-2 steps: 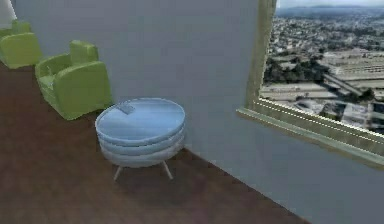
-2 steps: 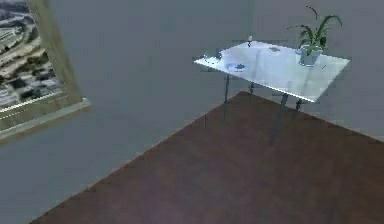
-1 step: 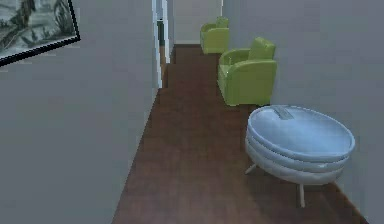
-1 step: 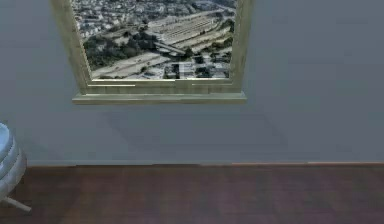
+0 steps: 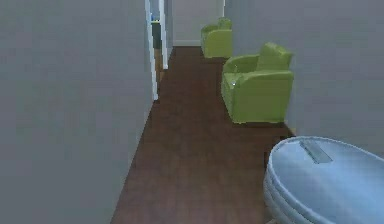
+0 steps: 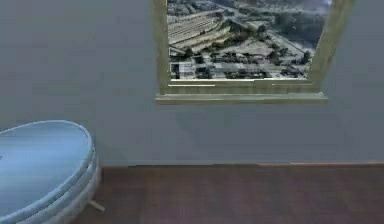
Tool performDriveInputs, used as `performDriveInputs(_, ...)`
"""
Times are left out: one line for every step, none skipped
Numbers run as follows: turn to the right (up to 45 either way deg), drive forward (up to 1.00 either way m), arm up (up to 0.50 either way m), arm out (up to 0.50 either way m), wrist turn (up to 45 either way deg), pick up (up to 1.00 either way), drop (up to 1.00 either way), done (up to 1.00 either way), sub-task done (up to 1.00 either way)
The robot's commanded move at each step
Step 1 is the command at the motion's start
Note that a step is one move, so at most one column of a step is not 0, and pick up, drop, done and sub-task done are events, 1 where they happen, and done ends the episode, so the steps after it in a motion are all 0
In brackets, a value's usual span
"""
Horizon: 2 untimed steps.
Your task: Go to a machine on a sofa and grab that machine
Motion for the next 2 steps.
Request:
performDriveInputs(0.0,1.00,0.00,0.00,0.0,0.00,0.00,0.00,0.00)
performDriveInputs(0.0,1.00,0.00,0.00,0.0,0.00,0.00,0.00,0.00)
